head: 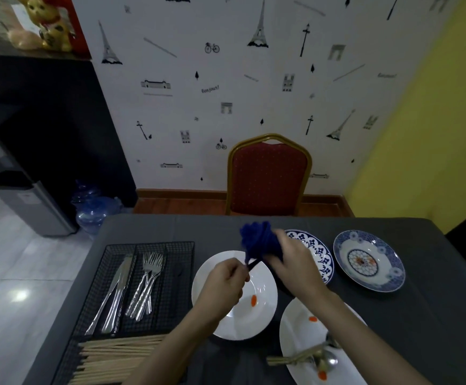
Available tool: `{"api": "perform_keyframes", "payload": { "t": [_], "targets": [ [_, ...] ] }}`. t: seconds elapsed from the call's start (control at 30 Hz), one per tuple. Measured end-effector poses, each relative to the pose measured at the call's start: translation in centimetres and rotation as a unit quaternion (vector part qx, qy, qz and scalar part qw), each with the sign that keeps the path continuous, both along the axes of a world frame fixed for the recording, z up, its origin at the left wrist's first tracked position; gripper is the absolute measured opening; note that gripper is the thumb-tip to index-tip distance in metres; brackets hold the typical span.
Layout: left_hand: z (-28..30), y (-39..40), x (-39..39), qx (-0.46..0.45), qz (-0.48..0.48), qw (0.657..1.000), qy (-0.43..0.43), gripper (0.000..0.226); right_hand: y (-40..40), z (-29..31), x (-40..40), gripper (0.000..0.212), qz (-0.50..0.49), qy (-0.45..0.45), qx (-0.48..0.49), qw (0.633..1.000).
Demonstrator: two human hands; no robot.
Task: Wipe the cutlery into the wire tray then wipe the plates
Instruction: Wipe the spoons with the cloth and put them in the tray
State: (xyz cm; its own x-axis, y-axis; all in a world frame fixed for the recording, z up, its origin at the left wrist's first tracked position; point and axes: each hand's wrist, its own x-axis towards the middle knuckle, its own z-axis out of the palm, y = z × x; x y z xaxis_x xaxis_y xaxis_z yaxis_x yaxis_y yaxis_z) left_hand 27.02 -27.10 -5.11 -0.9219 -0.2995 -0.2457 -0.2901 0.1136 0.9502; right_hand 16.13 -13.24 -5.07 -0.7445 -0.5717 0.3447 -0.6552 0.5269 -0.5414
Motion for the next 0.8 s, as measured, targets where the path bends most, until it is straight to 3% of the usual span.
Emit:
{"api": "perform_keyframes", "payload": {
  "t": [0.07,0.2,0.33,0.5,0.6,0.67,0.8],
  "targets": [
    [0.1,-0.2,-0.1,0.006,0.013,1.0,0.007,0.027,0.0,0.4,-0.7,0.034,-0.023,-0.016,-0.022,0.999],
    [-0.2,-1.0,-0.5,0.009,0.016,1.0,0.0,0.026,-0.5,0.0,0.7,0.045,0.056,0.02,0.049,0.997],
    [-0.4,-0.3,0.2,0.01,0.006,1.0,0.008,0.026,0.1,-0.1,-1.2,0.033,-0.013,-0.012,0.025,1.0],
    [-0.9,-1.1,-0.4,-0.002,0.002,1.0,-0.015,0.028,-0.4,-0.7,0.3,0.043,0.03,-0.008,0.049,0.998],
    [-1.0,-1.1,-0.1,0.017,-0.014,1.0,-0.009,0.027,-0.4,-1.1,-1.0,0.03,-0.024,-0.03,0.053,0.998],
    [-1.0,-1.5,0.2,0.017,-0.02,1.0,-0.003,0.026,0.2,-1.1,-2.3,0.022,-0.092,-0.056,0.002,0.994],
    [-0.9,-2.8,0.1,-0.069,0.02,0.997,0.006,0.027,1.0,0.0,-2.9,0.028,-0.145,-0.061,-0.071,0.985]
  ]
}}
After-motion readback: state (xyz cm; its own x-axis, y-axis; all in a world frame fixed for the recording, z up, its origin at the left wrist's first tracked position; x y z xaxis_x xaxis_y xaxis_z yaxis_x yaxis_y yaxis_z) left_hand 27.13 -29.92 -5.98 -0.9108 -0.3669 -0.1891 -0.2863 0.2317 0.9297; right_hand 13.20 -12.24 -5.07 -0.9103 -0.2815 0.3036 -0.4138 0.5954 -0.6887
